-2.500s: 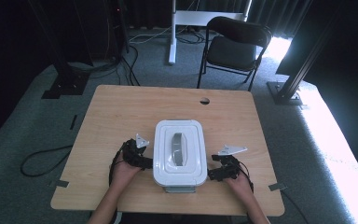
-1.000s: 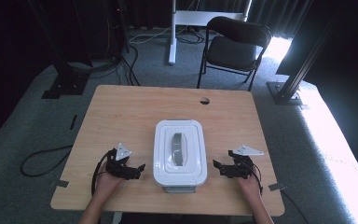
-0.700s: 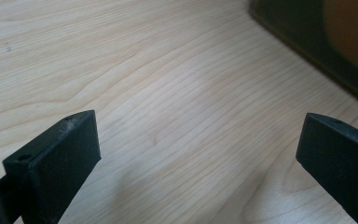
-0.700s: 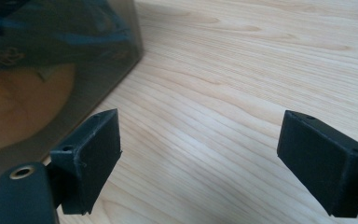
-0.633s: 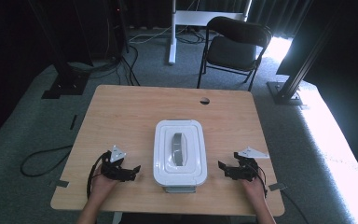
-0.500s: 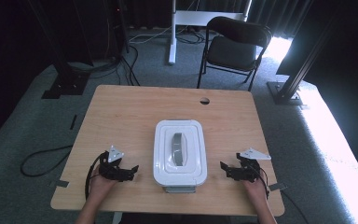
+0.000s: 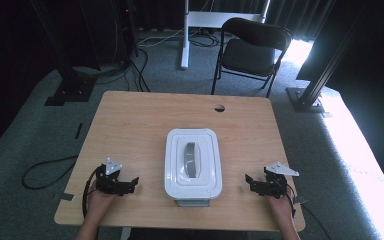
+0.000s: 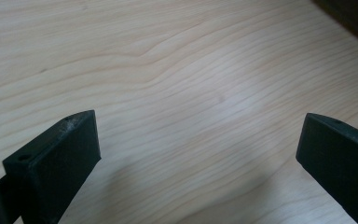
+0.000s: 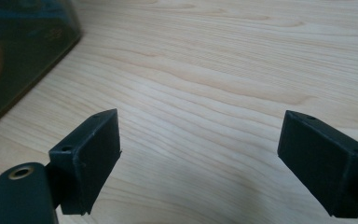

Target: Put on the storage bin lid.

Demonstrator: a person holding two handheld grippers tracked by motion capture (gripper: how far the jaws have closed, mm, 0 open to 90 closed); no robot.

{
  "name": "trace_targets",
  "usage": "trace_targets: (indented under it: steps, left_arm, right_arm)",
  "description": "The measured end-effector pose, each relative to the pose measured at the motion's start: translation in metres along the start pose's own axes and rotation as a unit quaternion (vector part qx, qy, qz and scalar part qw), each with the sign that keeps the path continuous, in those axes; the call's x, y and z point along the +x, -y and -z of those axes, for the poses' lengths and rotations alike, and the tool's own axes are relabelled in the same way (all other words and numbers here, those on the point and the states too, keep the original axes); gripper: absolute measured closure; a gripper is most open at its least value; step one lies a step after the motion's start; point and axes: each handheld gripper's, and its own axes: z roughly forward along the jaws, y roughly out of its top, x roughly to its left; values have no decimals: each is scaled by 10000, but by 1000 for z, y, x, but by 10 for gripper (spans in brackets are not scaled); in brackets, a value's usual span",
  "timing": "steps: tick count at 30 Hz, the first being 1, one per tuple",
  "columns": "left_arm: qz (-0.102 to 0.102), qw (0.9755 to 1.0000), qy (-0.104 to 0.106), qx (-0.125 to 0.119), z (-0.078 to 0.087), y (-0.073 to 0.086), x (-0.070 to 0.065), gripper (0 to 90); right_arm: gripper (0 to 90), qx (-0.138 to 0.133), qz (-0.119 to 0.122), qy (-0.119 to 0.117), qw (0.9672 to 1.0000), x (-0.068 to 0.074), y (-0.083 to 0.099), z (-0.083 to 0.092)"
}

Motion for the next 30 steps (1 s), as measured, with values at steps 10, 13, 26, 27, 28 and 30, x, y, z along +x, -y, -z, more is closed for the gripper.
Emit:
trace_targets:
  steps: [10, 13, 26, 27, 28, 30]
  left_arm:
    - [381, 9988, -307, 38, 11, 12, 19, 0]
    - [494, 9979, -415, 61, 14, 15, 24, 0]
    - [1093, 9897, -846, 372, 24, 28, 48, 0]
    - [1118, 9892, -855, 400, 24, 29, 50, 1]
    - [1126, 9891, -841, 435, 24, 30, 51, 0]
    - [1078, 9893, -884, 437, 24, 30, 51, 0]
  right_arm:
    - [124, -27, -201, 450, 9988, -10, 7, 8]
    - [124, -13, -289, 572, 9979, -13, 9, 9]
    - [124, 50, -681, 984, 9928, -26, 14, 12]
    - [124, 84, -707, 1065, 9918, -27, 15, 12]
    - [124, 105, -734, 1045, 9918, -28, 15, 12]
    - [124, 116, -759, 1065, 9913, -29, 16, 11]
